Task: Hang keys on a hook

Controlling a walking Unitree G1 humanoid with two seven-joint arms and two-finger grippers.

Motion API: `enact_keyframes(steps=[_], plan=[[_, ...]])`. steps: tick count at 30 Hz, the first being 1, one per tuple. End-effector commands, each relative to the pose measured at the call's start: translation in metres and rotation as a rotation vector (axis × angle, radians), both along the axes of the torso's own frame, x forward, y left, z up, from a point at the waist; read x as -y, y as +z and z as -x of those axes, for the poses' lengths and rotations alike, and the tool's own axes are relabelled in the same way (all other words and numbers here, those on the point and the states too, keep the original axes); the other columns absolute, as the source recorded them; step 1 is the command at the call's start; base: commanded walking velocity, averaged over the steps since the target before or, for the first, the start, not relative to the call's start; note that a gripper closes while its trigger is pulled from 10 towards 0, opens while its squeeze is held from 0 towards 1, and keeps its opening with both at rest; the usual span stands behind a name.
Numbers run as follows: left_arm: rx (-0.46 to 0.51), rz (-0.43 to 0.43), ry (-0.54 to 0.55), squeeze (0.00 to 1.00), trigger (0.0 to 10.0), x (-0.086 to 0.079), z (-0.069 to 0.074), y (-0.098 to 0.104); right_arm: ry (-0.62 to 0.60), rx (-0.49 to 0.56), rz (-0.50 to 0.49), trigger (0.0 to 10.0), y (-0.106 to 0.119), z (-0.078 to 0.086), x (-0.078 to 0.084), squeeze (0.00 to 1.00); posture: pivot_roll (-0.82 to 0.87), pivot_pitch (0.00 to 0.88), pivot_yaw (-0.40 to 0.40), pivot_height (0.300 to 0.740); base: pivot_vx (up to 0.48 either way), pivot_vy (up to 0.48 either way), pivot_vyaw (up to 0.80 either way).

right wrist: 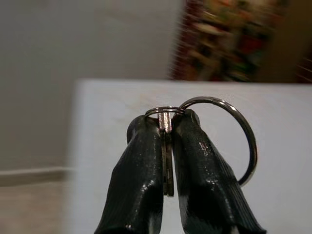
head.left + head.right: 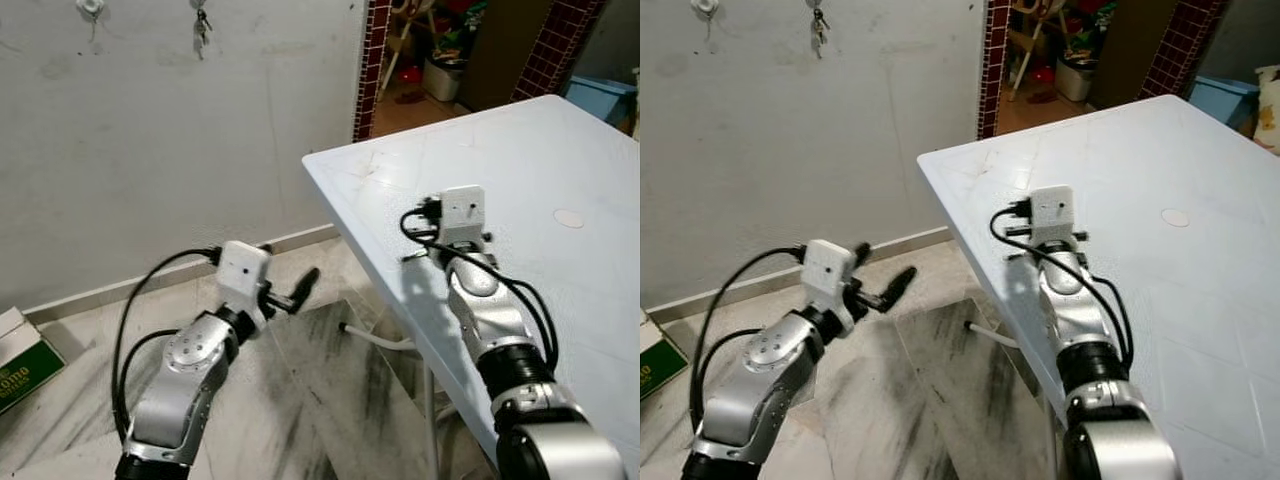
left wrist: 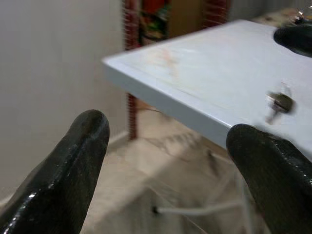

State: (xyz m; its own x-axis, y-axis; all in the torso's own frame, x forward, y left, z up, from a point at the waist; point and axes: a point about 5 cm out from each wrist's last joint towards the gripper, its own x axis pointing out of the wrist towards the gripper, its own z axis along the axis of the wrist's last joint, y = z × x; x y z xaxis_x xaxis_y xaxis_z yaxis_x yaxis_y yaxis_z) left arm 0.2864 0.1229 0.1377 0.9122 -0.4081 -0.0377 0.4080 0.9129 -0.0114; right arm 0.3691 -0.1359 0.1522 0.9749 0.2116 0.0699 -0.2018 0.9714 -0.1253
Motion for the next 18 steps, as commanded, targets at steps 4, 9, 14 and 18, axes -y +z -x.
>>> enact_keyframes(steps=[4, 9, 14, 18], plan=[[0.014, -0.016, 0.062, 0.00, 10.0, -0.007, -0.003, -0.001, 0.078, 0.037, -0.056, 10.0, 0.013, 0.005, -0.006, 0.00, 0.06, 0.051, -0.015, 0.740, 0.000, 0.000, 0.00], [0.068, -0.040, 0.176, 0.00, 10.0, -0.020, -0.005, 0.004, 0.133, 0.044, -0.131, 10.0, 0.020, 0.015, -0.011, 0.00, 0.06, 0.051, -0.015, 0.740, 0.000, 0.000, 0.00], [0.083, -0.078, 0.277, 0.00, 10.0, -0.040, -0.004, 0.003, 0.212, 0.032, -0.166, 10.0, 0.021, 0.029, -0.026, 0.00, 0.06, 0.047, -0.014, 0.740, 0.000, 0.000, 0.00], [0.078, -0.090, 0.292, 0.00, 10.0, -0.047, -0.003, -0.001, 0.282, -0.002, -0.199, 10.0, 0.016, 0.045, -0.046, 0.00, 0.06, 0.048, -0.015, 0.740, 0.000, 0.000, 0.00]])
